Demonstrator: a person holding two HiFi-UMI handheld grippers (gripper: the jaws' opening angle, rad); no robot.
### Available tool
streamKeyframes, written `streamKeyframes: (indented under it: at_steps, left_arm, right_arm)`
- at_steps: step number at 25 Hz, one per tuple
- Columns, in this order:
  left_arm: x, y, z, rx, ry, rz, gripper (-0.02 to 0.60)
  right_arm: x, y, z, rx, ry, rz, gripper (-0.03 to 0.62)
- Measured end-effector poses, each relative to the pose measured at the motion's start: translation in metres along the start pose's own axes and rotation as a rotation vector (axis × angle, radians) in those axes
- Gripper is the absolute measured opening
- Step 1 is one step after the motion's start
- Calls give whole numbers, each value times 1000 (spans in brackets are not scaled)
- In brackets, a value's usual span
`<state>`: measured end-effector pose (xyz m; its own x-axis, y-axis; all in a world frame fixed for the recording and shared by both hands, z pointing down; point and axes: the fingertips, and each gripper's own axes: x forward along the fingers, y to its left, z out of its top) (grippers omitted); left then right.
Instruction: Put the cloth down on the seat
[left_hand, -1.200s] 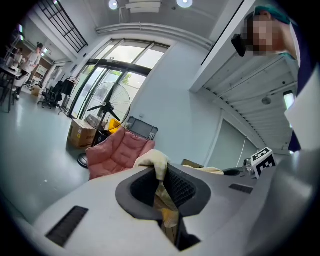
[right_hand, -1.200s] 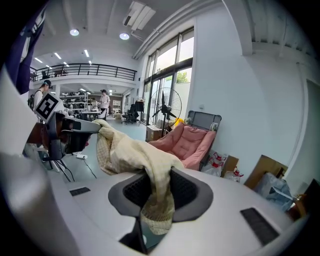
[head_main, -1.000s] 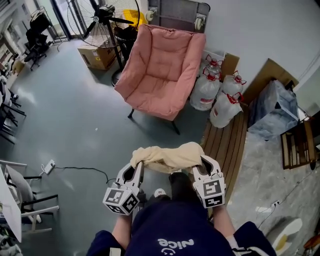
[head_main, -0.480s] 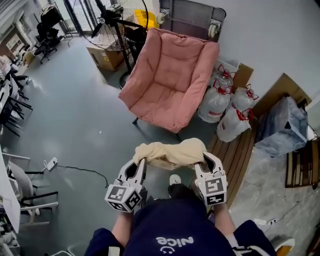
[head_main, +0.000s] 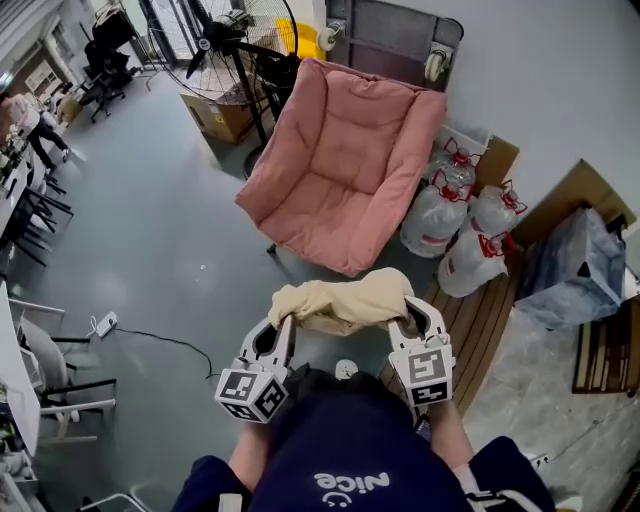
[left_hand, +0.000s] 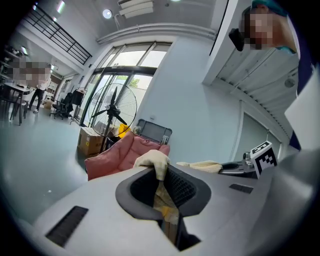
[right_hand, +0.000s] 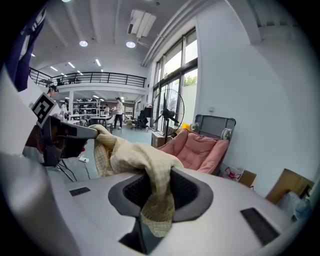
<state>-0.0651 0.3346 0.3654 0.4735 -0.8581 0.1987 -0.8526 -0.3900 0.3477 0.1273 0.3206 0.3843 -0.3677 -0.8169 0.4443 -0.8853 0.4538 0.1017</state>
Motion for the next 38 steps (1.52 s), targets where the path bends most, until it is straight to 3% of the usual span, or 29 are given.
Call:
streamKeyframes:
  at_steps: [8, 17, 23, 29, 34, 38]
  left_arm:
    - [23, 14, 2, -21, 19, 12, 44]
    - [88, 54, 8, -42, 47, -48, 44]
    - [142, 97, 34, -36, 86, -95, 43]
    - [207, 144, 75, 10, 115, -161, 43]
    - [256, 175, 108, 97, 128, -223, 44]
    - [288, 201, 130, 98, 132, -274, 44]
  right_arm:
    - [21, -9, 2, 18, 16, 3, 117]
    - [76, -30, 10, 32, 59, -63, 117]
    - [132, -39, 37, 46, 88, -96, 117]
    - [193, -54, 73, 78, 94, -155, 117]
    - [240, -64, 101, 105, 92, -210, 117]
    - [276, -71, 123, 130, 85, -260, 117]
